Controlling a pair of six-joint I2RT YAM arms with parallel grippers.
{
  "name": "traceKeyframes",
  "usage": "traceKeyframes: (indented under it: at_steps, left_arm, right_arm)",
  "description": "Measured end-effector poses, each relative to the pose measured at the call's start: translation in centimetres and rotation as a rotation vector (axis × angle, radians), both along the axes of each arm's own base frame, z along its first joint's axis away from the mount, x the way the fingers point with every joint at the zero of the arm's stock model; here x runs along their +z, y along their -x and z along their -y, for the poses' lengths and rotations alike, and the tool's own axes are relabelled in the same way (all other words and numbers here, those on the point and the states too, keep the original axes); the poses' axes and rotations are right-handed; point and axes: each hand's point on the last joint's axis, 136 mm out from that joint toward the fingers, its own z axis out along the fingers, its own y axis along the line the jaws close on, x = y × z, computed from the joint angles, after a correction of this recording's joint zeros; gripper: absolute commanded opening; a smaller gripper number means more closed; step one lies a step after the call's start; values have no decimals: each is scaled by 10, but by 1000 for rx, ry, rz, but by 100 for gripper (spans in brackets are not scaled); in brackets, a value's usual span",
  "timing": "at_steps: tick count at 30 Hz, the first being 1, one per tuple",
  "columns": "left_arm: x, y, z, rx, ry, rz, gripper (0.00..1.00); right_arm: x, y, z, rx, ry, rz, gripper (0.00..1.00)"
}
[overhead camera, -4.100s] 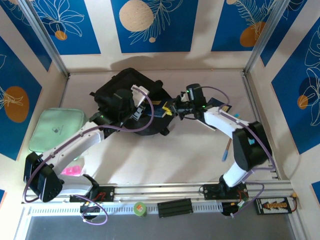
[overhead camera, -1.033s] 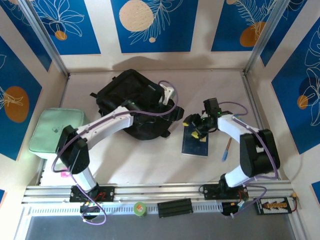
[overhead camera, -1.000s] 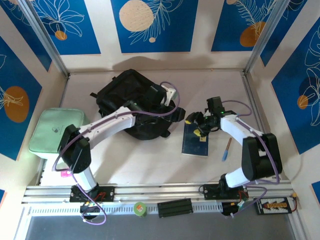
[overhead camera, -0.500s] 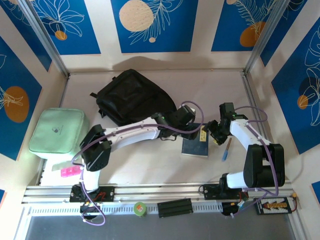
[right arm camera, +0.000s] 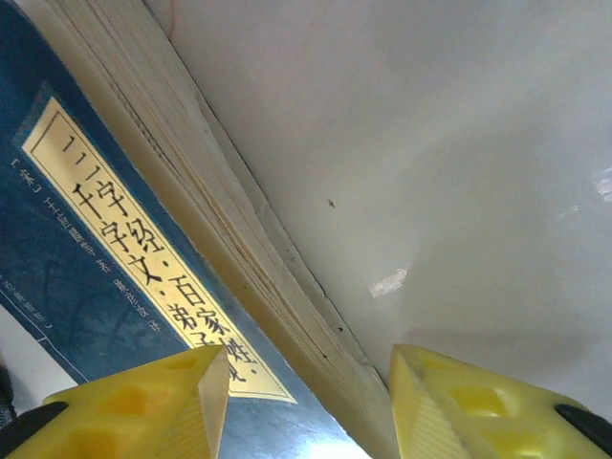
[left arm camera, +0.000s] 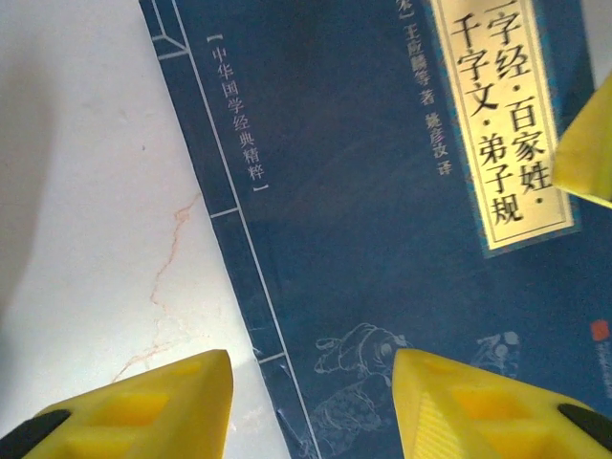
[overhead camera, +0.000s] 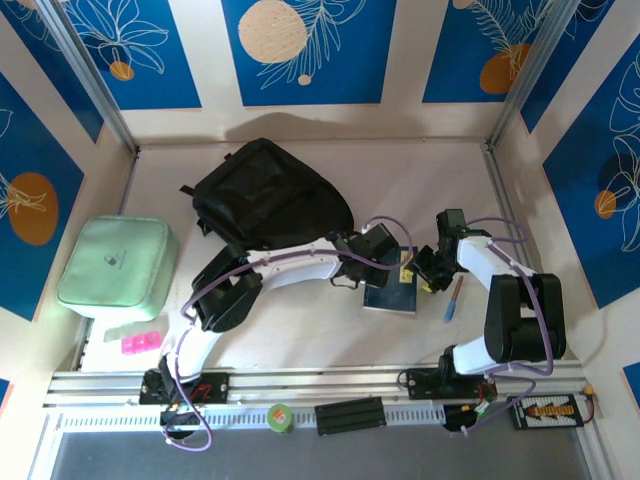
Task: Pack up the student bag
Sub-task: Pick up the book from the middle-right of the table.
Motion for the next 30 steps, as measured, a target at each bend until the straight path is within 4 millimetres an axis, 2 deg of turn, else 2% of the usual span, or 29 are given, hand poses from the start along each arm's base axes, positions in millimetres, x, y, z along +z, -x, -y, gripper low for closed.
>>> traceKeyframes:
  at_steps: [4, 9, 16, 30]
  left_arm:
    - [-8, -2, -2, 22, -8, -14, 44]
    - [-15, -5, -3, 43, -9, -32, 41]
    - [-32, -4, -2, 66, -8, -75, 41]
    - [-26, -5, 7, 74, 111, -217, 42]
  right_arm:
    - [-2, 1, 0, 0, -4, -9, 41]
    - [-2, 2, -1, -1, -8, -11, 28]
    - [-8, 4, -3, 2, -21, -38, 28]
    - [-13, 4, -8, 1, -81, -62, 31]
